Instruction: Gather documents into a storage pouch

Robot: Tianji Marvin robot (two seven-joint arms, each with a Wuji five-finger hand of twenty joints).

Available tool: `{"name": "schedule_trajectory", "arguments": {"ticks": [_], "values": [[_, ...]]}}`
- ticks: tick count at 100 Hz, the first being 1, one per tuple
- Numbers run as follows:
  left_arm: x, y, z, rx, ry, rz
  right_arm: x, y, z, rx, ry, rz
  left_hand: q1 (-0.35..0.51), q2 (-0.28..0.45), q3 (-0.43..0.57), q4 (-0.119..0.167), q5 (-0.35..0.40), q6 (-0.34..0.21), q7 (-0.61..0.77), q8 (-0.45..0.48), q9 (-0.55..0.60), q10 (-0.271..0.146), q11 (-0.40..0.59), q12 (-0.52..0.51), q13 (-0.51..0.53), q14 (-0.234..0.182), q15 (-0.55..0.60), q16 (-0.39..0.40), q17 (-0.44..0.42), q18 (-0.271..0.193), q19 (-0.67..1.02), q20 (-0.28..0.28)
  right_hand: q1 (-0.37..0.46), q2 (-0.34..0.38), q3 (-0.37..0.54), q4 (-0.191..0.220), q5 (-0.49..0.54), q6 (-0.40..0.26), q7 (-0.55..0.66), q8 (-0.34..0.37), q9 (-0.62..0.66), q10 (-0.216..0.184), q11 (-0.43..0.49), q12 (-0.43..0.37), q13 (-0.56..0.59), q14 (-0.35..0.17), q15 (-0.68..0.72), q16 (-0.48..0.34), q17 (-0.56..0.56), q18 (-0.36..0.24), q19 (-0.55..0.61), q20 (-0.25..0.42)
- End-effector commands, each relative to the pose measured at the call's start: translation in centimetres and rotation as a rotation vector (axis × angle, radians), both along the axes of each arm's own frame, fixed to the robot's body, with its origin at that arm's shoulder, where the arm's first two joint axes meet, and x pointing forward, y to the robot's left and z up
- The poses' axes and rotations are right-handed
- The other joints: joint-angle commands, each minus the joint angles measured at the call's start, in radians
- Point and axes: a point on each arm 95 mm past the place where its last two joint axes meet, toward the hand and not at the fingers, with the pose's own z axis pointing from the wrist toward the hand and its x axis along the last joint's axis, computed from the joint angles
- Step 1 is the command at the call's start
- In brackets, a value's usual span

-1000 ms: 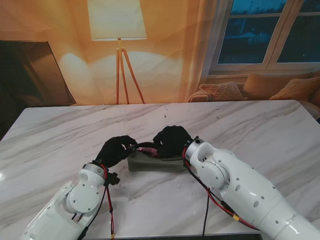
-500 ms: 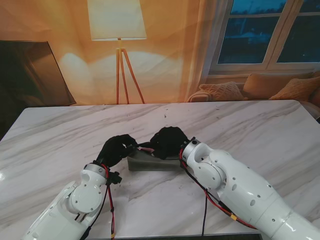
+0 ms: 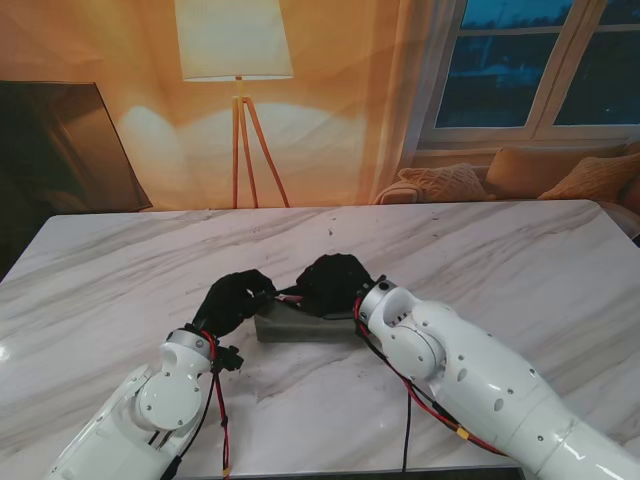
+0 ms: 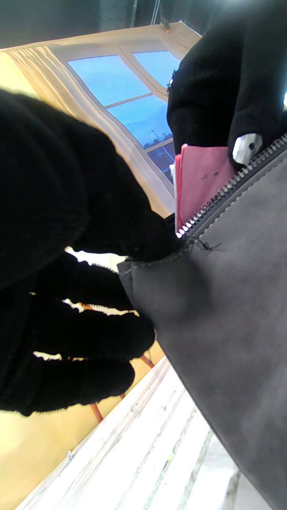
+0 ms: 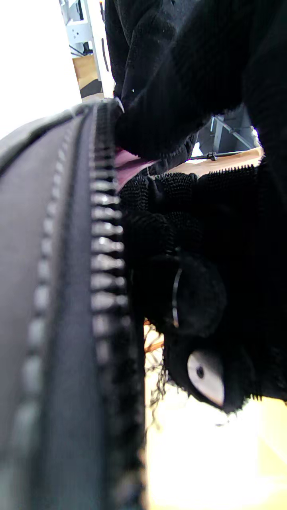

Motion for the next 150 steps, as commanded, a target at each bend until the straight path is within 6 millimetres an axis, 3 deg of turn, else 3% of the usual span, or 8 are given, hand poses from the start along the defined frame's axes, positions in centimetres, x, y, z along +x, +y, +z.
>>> {"name": "schedule_trajectory", "arguments": {"ticks": [1, 25, 43, 62, 97, 111, 121, 150], "values": [[-0.3, -0.4, 0.3, -0.011, -0.003, -0.022, 0.1, 0.4, -0.3, 0.004, 0.014, -0.012, 0.073, 0.037, -0.004, -0.02, 0.014, -0.074, 0.074, 0.06, 0.03, -0.004, 0.011, 0.006, 0.042, 0.051, 0.014, -0.014, 0.004, -0.036, 0.032, 0.02, -0.003, 0.02, -0.001, 0.007, 0.039, 0.034, 0.006, 0.025, 0.021, 0.067, 0.049, 0.016, 0.043, -0.079, 0.032, -0.002, 0.048, -0.053, 0.129, -0.004], [-0.6, -0.6, 0.7, -0.029, -0.02, -0.035, 0.1, 0.9, -1.2, -0.001, 0.033, -0.022, 0.071, 0.036, -0.003, -0.02, 0.014, -0.072, 0.067, 0.066, 0.031, -0.005, 0.01, 0.005, 0.041, 0.051, 0.013, -0.015, 0.004, -0.038, 0.031, 0.019, -0.04, 0.005, 0.05, 0.034, 0.119, 0.107, -0.006, 0.092, 0.105, 0.074, 0.092, 0.005, 0.042, -0.128, 0.14, 0.056, 0.173, -0.052, 0.185, -0.059], [-0.6, -0.6, 0.7, -0.035, -0.025, -0.037, 0.1, 0.9, -1.6, -0.024, 0.041, -0.02, 0.069, 0.036, -0.002, -0.021, 0.013, -0.074, 0.063, 0.07, 0.031, -0.008, 0.01, 0.004, 0.041, 0.048, 0.011, -0.016, 0.005, -0.039, 0.031, 0.017, -0.04, -0.02, 0.066, 0.022, 0.116, 0.09, -0.023, 0.084, 0.102, 0.079, 0.091, 0.005, 0.041, -0.125, 0.14, 0.061, 0.162, -0.053, 0.184, -0.071], [-0.5, -0.5, 0.6, -0.036, -0.019, -0.025, 0.0, 0.1, -1.2, -0.003, 0.025, -0.034, 0.069, 0.037, -0.002, -0.021, 0.014, -0.071, 0.059, 0.071, 0.03, -0.008, 0.008, 0.004, 0.039, 0.048, 0.008, -0.017, 0.003, -0.04, 0.03, 0.016, -0.015, -0.136, 0.089, -0.03, -0.097, -0.05, -0.02, -0.123, -0.109, 0.054, -0.036, -0.001, -0.039, -0.045, -0.053, -0.018, -0.049, -0.029, 0.054, -0.017], [-0.5, -0.6, 0.6, -0.034, -0.016, -0.011, -1.0, -1.3, -0.1, 0.072, -0.016, -0.068, 0.067, 0.038, -0.002, -0.021, 0.013, -0.07, 0.056, 0.069, 0.029, -0.008, 0.008, 0.001, 0.038, 0.048, 0.005, -0.019, 0.002, -0.04, 0.03, 0.014, -0.043, -0.197, 0.111, -0.001, -0.229, -0.099, -0.158, -0.067, -0.486, 0.06, -0.217, -0.066, -0.405, -0.025, -0.364, -0.001, -0.334, -0.009, -0.198, 0.083], [-0.5, -0.6, 0.6, -0.035, -0.014, -0.012, -1.2, -1.5, 0.1, 0.111, -0.037, -0.079, 0.067, 0.038, -0.003, -0.021, 0.013, -0.072, 0.056, 0.068, 0.03, -0.008, 0.008, 0.001, 0.037, 0.048, 0.004, -0.02, 0.001, -0.041, 0.03, 0.013, -0.01, -0.205, 0.132, -0.011, -0.234, -0.127, -0.136, -0.062, -0.499, 0.056, -0.228, -0.087, -0.443, -0.019, -0.452, -0.028, -0.38, 0.0, -0.265, 0.087], [-0.4, -0.7, 0.6, -0.037, -0.014, -0.014, -1.1, -1.4, 0.1, 0.128, -0.054, -0.082, 0.067, 0.038, -0.004, -0.021, 0.012, -0.069, 0.056, 0.067, 0.029, -0.008, 0.007, 0.0, 0.036, 0.049, 0.002, -0.021, 0.001, -0.04, 0.029, 0.013, 0.055, -0.219, 0.144, -0.028, -0.205, -0.166, -0.051, -0.123, -0.432, 0.06, -0.211, -0.1, -0.393, -0.017, -0.43, -0.023, -0.344, 0.002, -0.253, 0.102], [-0.4, -0.7, 0.6, -0.048, -0.018, -0.021, -1.2, -0.5, -0.6, 0.163, -0.066, -0.076, 0.065, 0.04, -0.006, -0.022, 0.012, -0.07, 0.057, 0.067, 0.029, -0.009, 0.007, -0.001, 0.037, 0.05, 0.0, -0.023, 0.0, -0.041, 0.029, 0.012, 0.165, -0.294, 0.185, -0.018, -0.12, -0.174, 0.002, -0.158, -0.337, 0.056, -0.223, -0.045, -0.322, -0.011, -0.366, -0.062, -0.273, -0.002, -0.199, 0.068]]}}
